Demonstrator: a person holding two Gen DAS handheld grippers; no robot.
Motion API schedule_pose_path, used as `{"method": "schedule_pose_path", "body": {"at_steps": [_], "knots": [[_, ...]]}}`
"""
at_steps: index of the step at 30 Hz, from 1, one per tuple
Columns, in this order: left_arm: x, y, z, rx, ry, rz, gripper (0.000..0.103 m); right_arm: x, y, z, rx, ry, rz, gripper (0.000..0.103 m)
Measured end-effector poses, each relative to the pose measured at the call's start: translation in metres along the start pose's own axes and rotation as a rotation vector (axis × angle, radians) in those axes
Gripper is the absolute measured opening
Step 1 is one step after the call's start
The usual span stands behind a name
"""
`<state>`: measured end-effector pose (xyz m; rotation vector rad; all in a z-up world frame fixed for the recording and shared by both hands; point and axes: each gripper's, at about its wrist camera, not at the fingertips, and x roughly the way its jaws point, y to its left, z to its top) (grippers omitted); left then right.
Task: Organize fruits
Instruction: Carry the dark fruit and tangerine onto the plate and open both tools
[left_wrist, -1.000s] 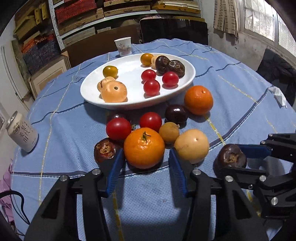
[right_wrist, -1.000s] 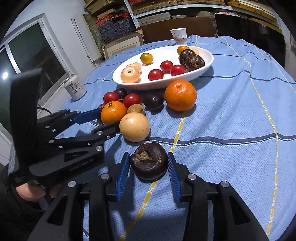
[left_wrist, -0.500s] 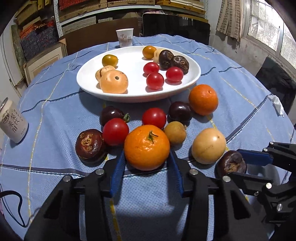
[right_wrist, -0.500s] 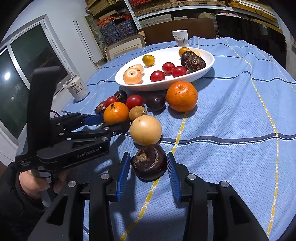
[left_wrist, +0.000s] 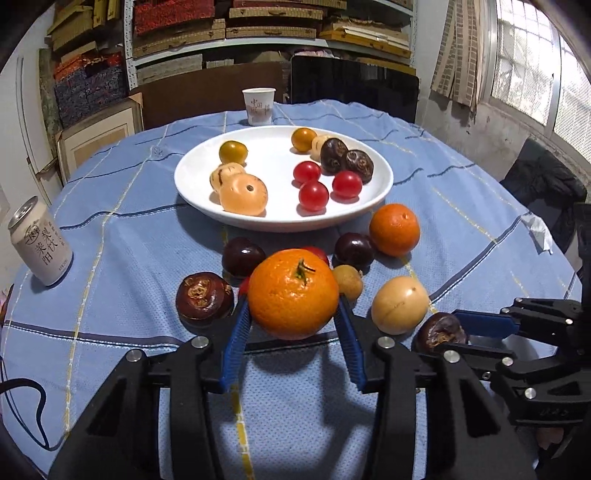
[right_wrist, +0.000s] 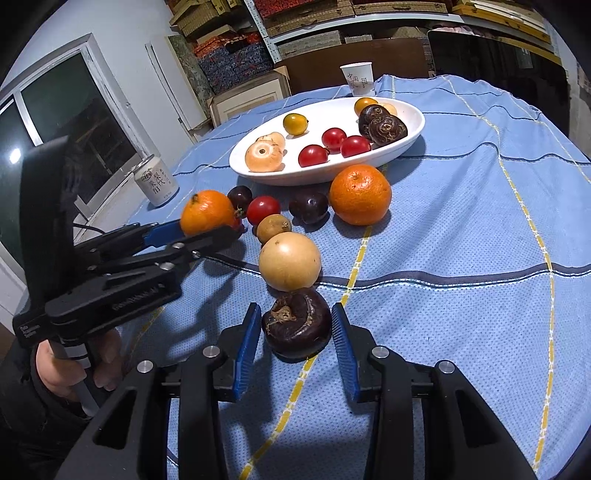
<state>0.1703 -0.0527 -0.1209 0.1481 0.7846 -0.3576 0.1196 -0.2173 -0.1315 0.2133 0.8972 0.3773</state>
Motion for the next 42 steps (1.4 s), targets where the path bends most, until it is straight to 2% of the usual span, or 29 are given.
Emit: {"method": "schedule_pose_path", "body": {"at_steps": [13,23,30,36,42], "knots": [[-0.023,0.007,-0.011,-0.045,-0.036,-0.006,0.045,-0.013,0.002,-0.004,-0.025,-0.056,-0.006,0.036],[-0.012,0.008,-0.012,-0.049,0.007,-0.012,0.045,0.012,0.02,-0.001,-0.127,0.066,-0.12,0.043],[-0.012,0.009,-0.012,-0.056,0.01,-0.021,0.045,0.023,0.039,0.002,-0.251,0.101,-0.236,0.042],[-0.015,0.01,-0.012,-0.059,-0.004,-0.027,0.045,0.012,0.034,0.003,-0.218,0.052,-0.246,0.04],[-0.022,0.008,-0.01,-0.051,-0.03,-0.026,0.045,-0.015,0.029,0.006,-0.209,-0.02,-0.211,0.04]]}}
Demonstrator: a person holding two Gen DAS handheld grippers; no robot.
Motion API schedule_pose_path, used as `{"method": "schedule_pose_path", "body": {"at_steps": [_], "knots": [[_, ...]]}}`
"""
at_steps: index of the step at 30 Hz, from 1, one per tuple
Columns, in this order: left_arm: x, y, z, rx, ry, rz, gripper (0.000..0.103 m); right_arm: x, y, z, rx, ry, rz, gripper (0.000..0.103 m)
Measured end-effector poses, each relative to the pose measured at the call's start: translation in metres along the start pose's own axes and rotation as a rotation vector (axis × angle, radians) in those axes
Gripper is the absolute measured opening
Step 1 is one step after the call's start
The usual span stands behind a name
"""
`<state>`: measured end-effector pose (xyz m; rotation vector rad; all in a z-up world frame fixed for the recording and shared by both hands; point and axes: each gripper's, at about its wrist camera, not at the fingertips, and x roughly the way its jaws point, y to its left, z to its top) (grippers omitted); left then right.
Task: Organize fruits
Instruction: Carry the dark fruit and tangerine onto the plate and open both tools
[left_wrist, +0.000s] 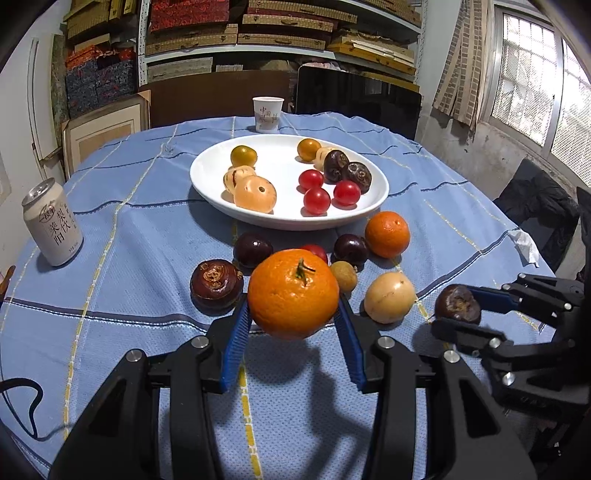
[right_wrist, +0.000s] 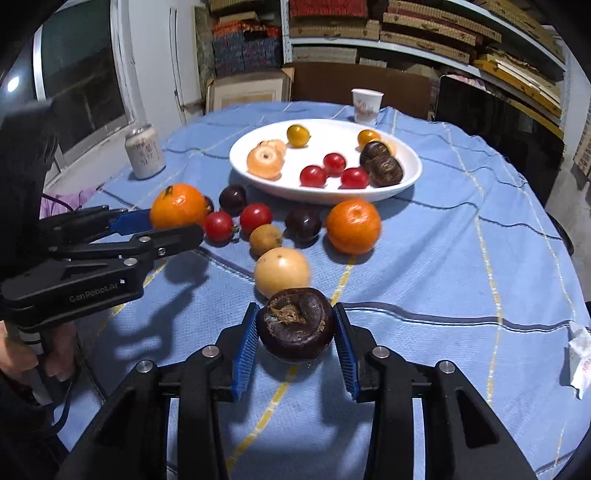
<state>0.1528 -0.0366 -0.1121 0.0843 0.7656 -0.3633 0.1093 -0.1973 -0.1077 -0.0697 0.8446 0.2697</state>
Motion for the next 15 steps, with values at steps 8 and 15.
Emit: {"method": "schedule_pose_path", "body": {"at_steps": [8,15], "knots": [[-0.006,-0.002,0.041,0.021,-0.025,0.015,0.045,-0.021,-0.024,0.047,-0.027,-0.117,-0.067,0.04],[0.012,0.002,0.114,0.044,-0.065,0.008,0.045,-0.008,-0.042,0.127,-0.061,-0.194,-0.064,0.04]]}}
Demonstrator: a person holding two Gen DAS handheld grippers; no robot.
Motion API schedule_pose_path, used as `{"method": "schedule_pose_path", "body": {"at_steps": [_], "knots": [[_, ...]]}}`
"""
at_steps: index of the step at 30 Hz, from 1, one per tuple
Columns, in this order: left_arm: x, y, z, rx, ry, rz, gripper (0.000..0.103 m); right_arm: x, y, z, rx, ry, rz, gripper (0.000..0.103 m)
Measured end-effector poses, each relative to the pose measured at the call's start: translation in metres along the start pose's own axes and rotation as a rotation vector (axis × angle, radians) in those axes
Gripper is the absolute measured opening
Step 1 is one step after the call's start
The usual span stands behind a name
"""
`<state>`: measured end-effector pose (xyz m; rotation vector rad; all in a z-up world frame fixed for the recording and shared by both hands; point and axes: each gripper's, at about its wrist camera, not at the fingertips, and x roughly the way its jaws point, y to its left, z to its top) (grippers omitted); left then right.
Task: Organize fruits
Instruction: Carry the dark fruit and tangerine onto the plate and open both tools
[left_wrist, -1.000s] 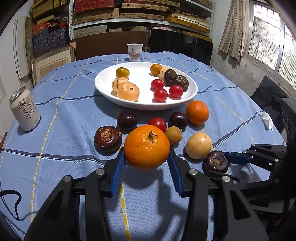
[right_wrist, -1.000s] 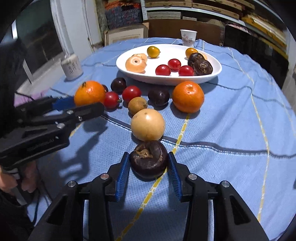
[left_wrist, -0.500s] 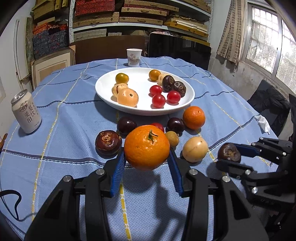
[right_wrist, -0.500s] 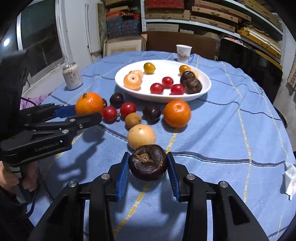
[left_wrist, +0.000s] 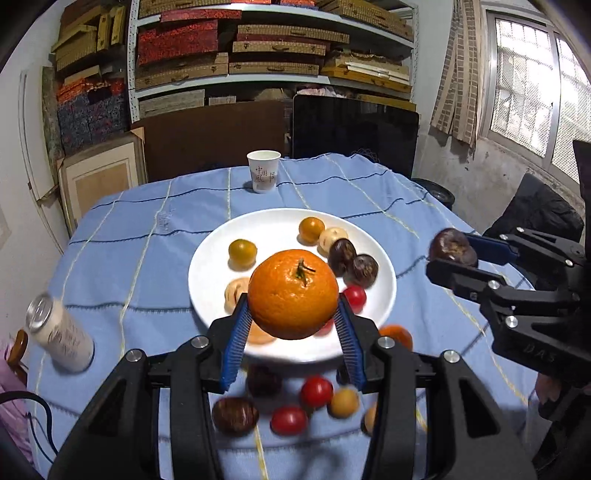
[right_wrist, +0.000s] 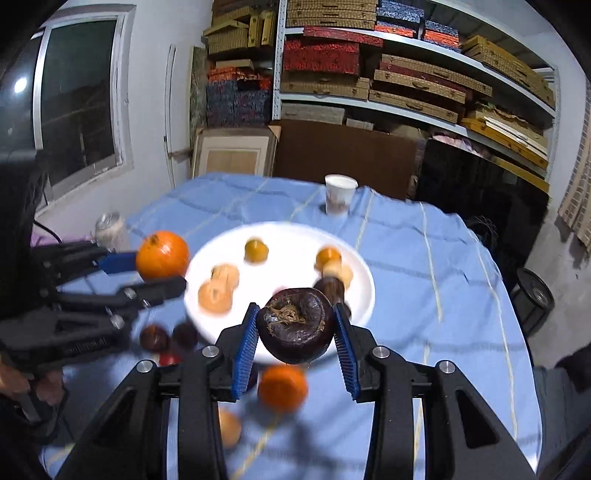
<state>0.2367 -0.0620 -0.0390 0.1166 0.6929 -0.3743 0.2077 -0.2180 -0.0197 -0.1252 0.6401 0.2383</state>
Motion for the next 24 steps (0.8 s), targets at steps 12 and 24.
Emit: {"method": "schedule_pose_path", "body": {"at_steps": [12,24], "knots": [[0.096,0.029,0.036,-0.064,0.153,0.063,0.049,0.108,-0.023,0.049,0.074,0.075,0.092,0.045],[0.017,0.029,0.001,-0.055,0.058,0.053,0.086,0.036,-0.015,0.005,0.107,0.065,0.115,0.058]]}}
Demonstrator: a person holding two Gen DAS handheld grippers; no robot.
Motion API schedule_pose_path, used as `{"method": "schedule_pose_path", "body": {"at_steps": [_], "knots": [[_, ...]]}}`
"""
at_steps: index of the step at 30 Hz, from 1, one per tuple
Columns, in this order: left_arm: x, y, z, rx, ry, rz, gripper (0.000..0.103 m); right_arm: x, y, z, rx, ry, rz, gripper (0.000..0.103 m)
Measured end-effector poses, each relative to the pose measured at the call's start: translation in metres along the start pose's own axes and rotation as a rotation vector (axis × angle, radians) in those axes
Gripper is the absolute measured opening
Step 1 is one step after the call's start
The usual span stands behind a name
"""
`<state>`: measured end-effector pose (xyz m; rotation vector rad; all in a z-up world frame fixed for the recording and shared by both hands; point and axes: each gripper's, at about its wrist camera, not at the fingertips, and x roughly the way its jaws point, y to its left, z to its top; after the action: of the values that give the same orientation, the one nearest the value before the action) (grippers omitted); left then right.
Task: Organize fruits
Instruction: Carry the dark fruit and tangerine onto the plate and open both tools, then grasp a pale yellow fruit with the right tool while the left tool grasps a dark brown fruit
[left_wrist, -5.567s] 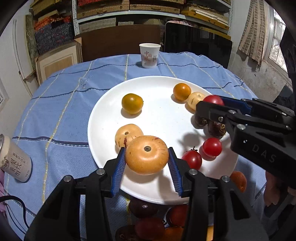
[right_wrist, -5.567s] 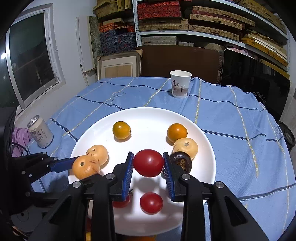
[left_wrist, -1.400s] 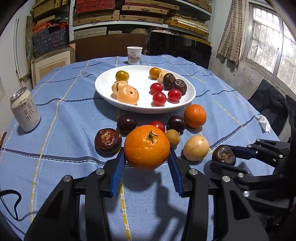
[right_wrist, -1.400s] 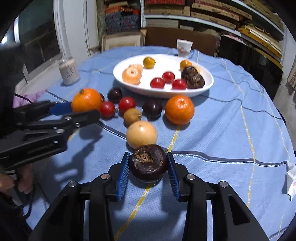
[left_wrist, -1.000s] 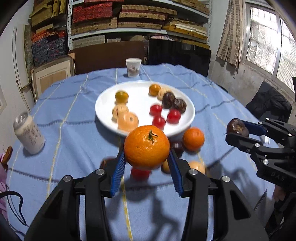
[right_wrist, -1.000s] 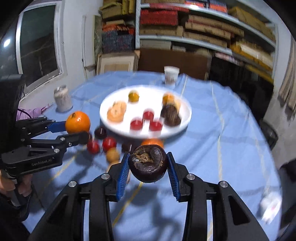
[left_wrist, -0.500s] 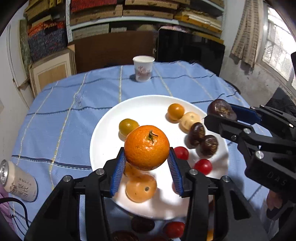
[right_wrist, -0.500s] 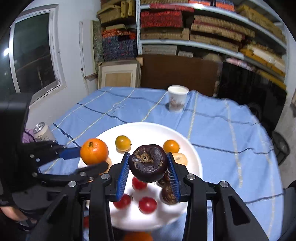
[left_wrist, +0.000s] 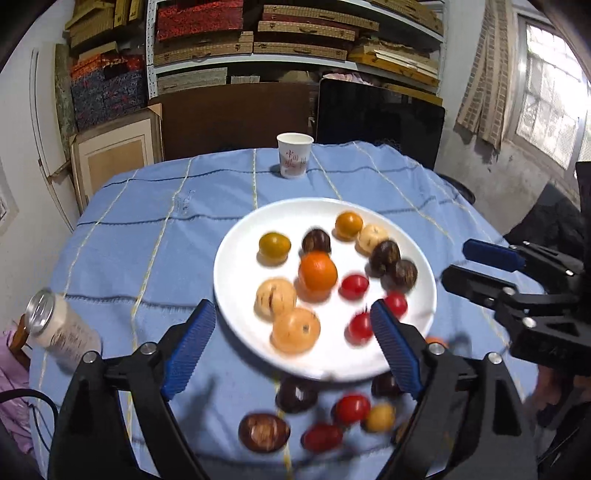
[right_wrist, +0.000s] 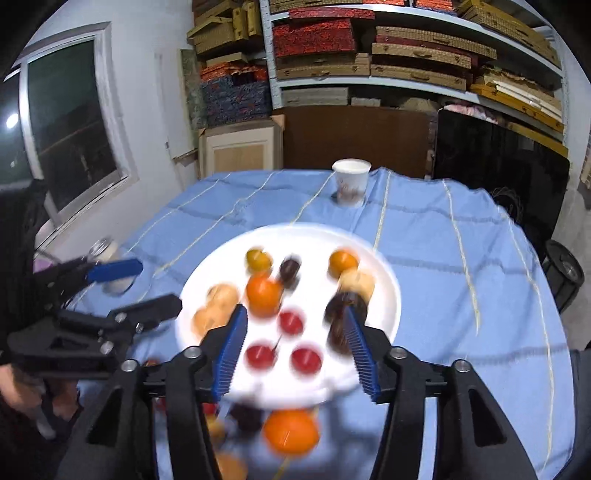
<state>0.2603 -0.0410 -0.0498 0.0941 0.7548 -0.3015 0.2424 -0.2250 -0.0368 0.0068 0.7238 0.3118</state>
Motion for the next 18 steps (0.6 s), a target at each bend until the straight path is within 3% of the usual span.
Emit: {"method": "schedule_pose_path", "body": {"at_steps": [4,9,18], "knots": [[-0.021,0.002,-0.048,0.045,0.003,0.03,0.09,-0.023,0.018,-0.052,-0.014,0.049,0.037,0.063],[-0.015,0.015,-0.089,0.011,0.065,0.021,0.09,-0.015,0.04,-0.107,-0.015,0.137,0.061,0.063],[-0.003,0.013,-0.104,0.023,0.08,0.027,0.09,0.012,0.064,-0.112,-0.043,0.166,-0.02,0.062]]}}
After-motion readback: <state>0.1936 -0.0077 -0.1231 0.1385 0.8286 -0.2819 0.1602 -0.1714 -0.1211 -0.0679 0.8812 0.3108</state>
